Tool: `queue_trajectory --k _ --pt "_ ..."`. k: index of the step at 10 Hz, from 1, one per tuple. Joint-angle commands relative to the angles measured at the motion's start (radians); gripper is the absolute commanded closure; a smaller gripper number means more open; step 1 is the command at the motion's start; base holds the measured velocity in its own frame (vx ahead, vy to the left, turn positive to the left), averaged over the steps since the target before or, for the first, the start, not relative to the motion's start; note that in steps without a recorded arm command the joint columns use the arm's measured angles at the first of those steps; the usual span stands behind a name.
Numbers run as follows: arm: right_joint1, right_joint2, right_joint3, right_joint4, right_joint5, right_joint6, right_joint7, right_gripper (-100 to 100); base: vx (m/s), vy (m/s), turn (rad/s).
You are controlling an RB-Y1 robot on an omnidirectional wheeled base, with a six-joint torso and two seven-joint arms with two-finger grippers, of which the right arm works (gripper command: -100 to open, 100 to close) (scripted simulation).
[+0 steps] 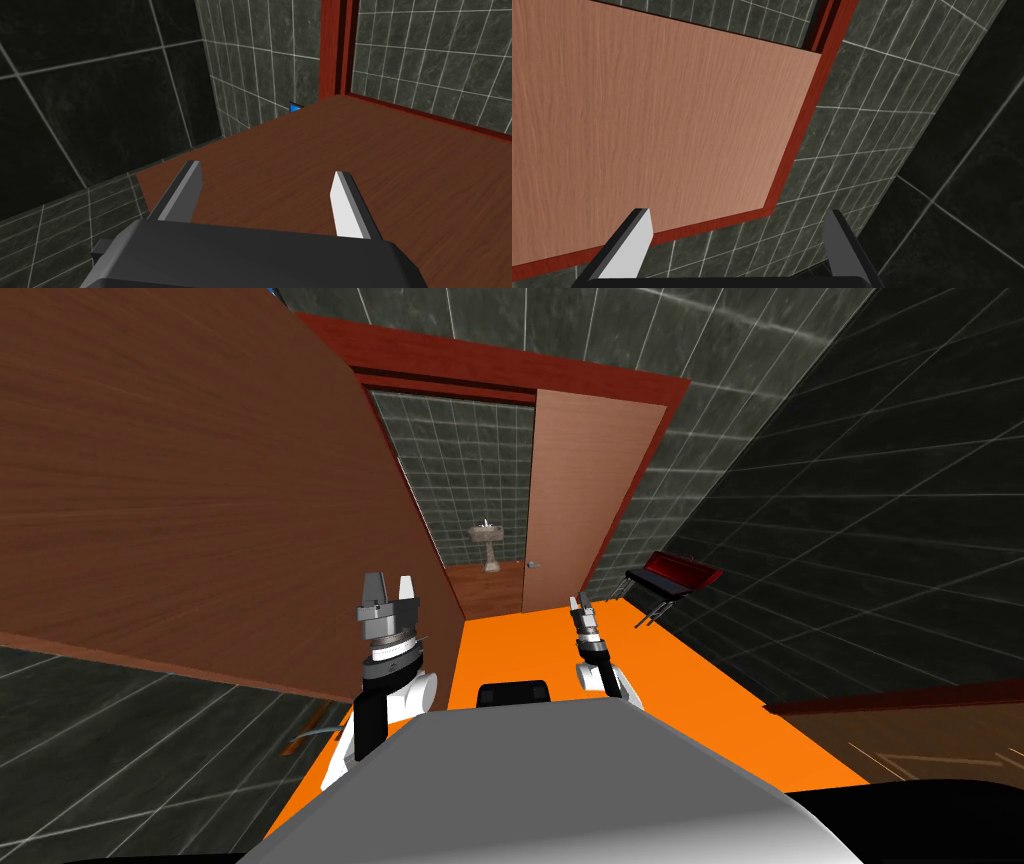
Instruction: Pull the door open
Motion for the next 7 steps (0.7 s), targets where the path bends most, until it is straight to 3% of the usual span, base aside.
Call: queue_trajectory --k 1,7 --pt "-0.017 -0.007 -0.007 0.038 0.007 -0.004 -0.014 -100 0.095 -0.006 0.014" --pt "-0.076 -0.028 -0.029 0.196 0.033 -0.033 -0.063 -100 0.099 0.005 0.018"
